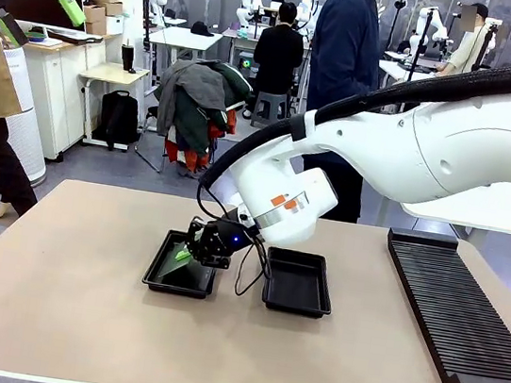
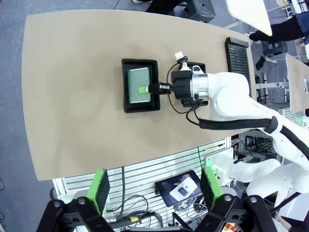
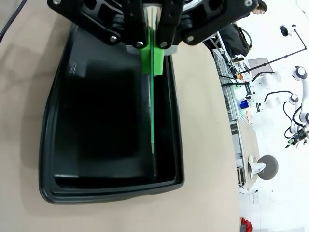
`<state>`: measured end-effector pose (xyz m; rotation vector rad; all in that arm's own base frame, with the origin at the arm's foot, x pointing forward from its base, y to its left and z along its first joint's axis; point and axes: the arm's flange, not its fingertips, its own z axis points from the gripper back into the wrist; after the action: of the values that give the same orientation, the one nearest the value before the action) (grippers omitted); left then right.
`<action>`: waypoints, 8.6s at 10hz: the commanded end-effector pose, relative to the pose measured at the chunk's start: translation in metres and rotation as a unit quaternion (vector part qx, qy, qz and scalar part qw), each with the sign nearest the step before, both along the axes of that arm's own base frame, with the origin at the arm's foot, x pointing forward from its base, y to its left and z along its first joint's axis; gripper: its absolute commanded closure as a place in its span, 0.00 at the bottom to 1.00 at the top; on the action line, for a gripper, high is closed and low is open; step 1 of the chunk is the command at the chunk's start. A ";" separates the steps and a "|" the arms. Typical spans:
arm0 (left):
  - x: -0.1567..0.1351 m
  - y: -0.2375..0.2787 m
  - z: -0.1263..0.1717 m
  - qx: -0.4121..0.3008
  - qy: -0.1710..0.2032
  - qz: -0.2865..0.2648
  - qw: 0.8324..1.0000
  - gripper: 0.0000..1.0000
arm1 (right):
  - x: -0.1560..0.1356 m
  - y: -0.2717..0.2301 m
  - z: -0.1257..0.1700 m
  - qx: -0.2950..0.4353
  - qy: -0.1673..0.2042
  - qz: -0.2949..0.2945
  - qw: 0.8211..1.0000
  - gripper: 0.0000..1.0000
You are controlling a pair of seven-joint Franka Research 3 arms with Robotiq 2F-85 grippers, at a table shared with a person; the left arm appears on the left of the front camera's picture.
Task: Inspect and transfer BCBs to ESD trays.
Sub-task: Pick up the Blank PCB from the PCB Rack and place it in the left ESD tray, then pick up the ESD tray and place it on the left side of the table.
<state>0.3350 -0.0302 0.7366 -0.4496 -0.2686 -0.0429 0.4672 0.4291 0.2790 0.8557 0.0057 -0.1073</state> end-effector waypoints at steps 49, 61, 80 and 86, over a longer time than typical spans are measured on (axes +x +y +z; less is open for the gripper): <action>-0.001 0.001 -0.001 -0.001 -0.001 0.001 1.000 0.00 | 0.002 0.041 0.118 -0.352 0.035 0.039 0.935 0.00; 0.061 -0.067 -0.108 0.054 0.075 0.000 0.996 0.00 | -0.032 -0.076 0.139 -0.182 -0.007 0.020 0.983 0.00; 0.143 -0.173 -0.339 0.188 0.079 0.003 0.979 0.00 | -0.051 -0.171 0.139 -0.065 -0.031 0.007 0.997 0.00; 0.168 -0.173 -0.390 0.204 0.098 -0.022 0.974 0.00 | -0.051 -0.171 0.139 -0.065 -0.031 0.007 0.997 0.00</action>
<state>0.4963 -0.2039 0.3512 -0.0655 -0.0364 -0.0842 0.4130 0.2552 0.4173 0.7539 -0.0495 -0.0442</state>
